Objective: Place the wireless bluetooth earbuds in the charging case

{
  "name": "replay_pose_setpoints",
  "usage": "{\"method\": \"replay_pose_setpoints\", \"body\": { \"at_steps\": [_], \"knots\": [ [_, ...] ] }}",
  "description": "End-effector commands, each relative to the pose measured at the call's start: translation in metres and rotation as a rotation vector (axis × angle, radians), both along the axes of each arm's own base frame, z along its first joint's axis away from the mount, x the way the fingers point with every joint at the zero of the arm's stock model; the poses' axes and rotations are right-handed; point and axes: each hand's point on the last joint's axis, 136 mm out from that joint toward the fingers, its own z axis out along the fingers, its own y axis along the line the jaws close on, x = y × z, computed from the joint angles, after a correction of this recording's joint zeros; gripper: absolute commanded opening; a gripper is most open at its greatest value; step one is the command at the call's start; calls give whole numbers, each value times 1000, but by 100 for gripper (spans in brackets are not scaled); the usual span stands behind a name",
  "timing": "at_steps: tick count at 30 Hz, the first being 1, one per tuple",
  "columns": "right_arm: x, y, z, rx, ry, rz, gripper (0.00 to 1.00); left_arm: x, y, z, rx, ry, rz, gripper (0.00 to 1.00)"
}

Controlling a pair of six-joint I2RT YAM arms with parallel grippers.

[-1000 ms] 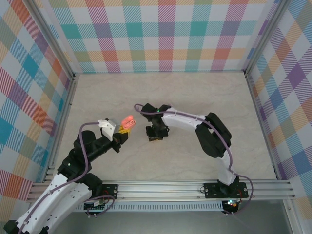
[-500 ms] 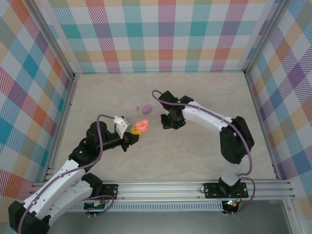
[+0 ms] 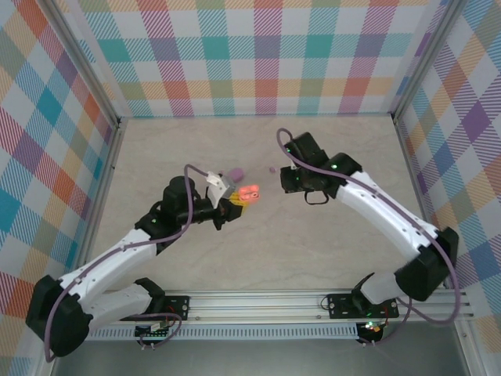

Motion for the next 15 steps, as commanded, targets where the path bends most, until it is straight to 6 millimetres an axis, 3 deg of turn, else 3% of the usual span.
{"method": "replay_pose_setpoints", "body": {
  "at_steps": [1,8,15],
  "knots": [
    [-8,-10,28,33,-122,27,19,5,-22,27,-49,-64,-42,0],
    [-24,-21,69,130,-274,60,19,19,-57,32,-78,-58,-73,0],
    [-37,-10,91,222,-336,156,19,23,-90,34,-114,-53,-117,0]
  ]
}}
